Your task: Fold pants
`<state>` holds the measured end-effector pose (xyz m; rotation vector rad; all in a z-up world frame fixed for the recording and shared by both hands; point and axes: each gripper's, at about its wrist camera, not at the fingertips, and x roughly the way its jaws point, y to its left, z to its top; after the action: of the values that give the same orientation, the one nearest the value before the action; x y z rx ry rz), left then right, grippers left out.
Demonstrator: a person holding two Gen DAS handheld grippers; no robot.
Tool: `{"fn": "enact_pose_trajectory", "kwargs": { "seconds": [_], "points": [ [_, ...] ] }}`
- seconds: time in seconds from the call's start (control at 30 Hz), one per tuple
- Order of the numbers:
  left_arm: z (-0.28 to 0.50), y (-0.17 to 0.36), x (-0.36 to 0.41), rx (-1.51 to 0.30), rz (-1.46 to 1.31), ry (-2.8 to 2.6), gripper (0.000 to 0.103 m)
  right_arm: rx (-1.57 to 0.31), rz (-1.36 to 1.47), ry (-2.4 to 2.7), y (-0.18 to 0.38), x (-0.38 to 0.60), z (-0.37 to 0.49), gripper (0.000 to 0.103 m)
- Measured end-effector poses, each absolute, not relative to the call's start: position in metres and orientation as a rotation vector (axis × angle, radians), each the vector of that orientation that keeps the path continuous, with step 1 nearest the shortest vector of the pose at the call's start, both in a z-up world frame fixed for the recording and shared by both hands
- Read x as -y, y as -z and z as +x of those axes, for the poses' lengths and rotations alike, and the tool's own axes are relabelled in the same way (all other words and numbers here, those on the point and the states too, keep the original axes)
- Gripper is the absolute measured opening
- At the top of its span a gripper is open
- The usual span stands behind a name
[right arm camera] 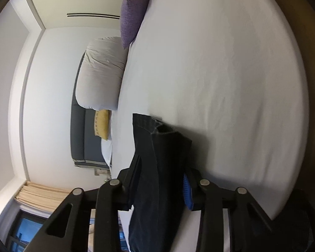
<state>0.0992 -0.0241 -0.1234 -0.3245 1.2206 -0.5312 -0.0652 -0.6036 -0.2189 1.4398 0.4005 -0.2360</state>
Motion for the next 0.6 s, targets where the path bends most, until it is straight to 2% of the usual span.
{"fn": "enact_pose_trajectory", "kwargs": {
  "seconds": [0.1,0.17,0.2,0.23,0.43,0.6],
  "points": [
    [0.097,0.125,0.022,-1.223,-0.322,0.529,0.006,-0.393,1.441,0.217,0.220,0.606,-0.052,0.038],
    [0.095,0.124,0.020,-1.221,-0.316,0.526,0.006,-0.399,1.443,0.211,0.221,0.608,-0.047,0.024],
    [0.095,0.125,0.020,-1.220,-0.314,0.525,0.006,-0.402,1.449,0.207,0.223,0.610,-0.044,0.014],
    [0.094,0.125,0.018,-1.219,-0.317,0.526,0.006,-0.402,1.465,0.205,0.226,0.613,-0.042,0.011],
    [0.098,0.129,0.028,-1.219,-0.334,0.531,0.005,-0.426,1.393,0.235,0.212,0.604,-0.040,0.007],
    [0.101,0.127,0.024,-1.217,-0.347,0.529,0.005,-0.538,1.044,0.195,0.142,0.547,-0.015,0.006]
  ]
}}
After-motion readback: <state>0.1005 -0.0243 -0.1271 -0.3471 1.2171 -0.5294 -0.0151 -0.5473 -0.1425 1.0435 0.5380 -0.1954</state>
